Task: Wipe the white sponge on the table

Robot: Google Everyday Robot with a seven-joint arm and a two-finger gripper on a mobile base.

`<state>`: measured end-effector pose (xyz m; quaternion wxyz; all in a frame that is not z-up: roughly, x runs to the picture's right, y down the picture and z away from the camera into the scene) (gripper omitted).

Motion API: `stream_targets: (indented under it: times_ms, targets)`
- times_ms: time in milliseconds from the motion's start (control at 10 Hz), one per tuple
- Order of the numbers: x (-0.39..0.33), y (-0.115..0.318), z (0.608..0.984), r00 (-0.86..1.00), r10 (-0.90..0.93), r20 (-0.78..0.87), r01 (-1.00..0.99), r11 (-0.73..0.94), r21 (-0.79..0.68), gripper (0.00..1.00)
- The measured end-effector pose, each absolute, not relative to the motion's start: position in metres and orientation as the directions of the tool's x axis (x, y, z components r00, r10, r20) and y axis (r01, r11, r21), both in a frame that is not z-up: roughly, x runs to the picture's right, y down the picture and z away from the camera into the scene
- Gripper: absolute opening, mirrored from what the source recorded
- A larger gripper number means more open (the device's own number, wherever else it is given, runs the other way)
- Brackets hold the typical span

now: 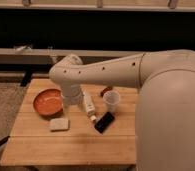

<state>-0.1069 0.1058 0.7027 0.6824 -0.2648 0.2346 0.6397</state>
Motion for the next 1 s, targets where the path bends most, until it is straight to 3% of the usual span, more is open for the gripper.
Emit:
stream_targets:
  times_ms: [1000]
  targets:
    - [-0.1082,0.0988,0.7077,0.122,0.764,-0.634,-0.993,0.091,-0.082,0.65]
